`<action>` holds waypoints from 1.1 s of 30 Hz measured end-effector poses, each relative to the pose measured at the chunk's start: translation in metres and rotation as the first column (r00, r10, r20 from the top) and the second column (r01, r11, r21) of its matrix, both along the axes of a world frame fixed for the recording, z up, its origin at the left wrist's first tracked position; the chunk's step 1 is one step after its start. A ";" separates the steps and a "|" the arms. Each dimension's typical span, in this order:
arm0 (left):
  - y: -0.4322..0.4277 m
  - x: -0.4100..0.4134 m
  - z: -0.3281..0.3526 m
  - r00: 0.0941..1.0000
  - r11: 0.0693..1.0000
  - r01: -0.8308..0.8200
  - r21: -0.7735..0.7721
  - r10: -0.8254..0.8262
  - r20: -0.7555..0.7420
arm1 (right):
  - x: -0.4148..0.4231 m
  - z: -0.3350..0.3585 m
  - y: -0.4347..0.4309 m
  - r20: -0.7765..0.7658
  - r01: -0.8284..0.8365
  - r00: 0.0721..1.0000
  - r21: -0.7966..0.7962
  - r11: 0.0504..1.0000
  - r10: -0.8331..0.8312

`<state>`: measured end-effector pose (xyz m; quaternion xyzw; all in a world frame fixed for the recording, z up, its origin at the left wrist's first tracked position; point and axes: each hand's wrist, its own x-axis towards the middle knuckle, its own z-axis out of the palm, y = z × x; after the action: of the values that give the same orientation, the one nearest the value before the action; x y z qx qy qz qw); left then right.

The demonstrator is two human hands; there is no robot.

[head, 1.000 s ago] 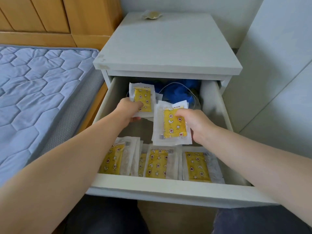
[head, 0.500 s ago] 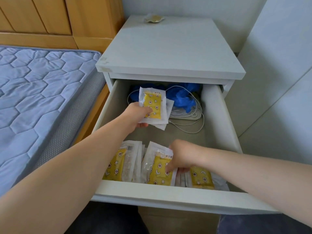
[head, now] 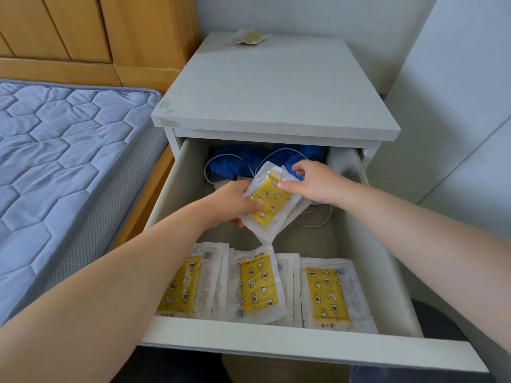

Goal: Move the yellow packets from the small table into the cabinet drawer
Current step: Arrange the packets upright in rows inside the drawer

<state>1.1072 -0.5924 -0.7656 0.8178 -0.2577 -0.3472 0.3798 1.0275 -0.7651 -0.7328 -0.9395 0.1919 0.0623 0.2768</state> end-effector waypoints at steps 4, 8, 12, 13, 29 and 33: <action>-0.005 -0.005 0.004 0.997 0.996 0.071 -0.049 -0.069 0.046 | 0.005 -0.001 -0.008 -0.002 0.013 1.000 0.300 0.954 -0.013; -0.003 -0.003 0.005 0.978 0.986 0.159 -0.050 -0.164 -0.131 | 0.006 0.006 -0.024 -0.021 0.002 1.000 0.159 0.987 0.001; 0.001 -0.013 -0.001 0.804 0.712 0.546 0.441 -0.594 -0.037 | -0.012 0.017 -0.031 -0.339 -0.181 0.909 0.201 0.963 0.242; -0.001 -0.018 -0.003 0.751 0.613 0.584 0.532 -0.656 -0.068 | -0.018 0.016 -0.024 -0.429 -0.257 0.839 0.230 0.939 0.335; -0.018 -0.057 -0.004 0.583 0.431 0.646 0.630 -0.811 -0.044 | -0.056 -0.027 0.018 -0.735 -0.550 0.423 0.257 0.795 0.530; -0.017 -0.057 -0.002 0.595 0.452 0.612 0.649 -0.804 -0.002 | -0.057 -0.027 0.019 -0.713 -0.539 0.454 0.258 0.802 0.535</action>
<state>1.0499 -0.6095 -0.7674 0.7474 -0.5128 -0.4046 -0.1213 0.9700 -0.7458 -0.7597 -0.8361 -0.0164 0.5317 0.1340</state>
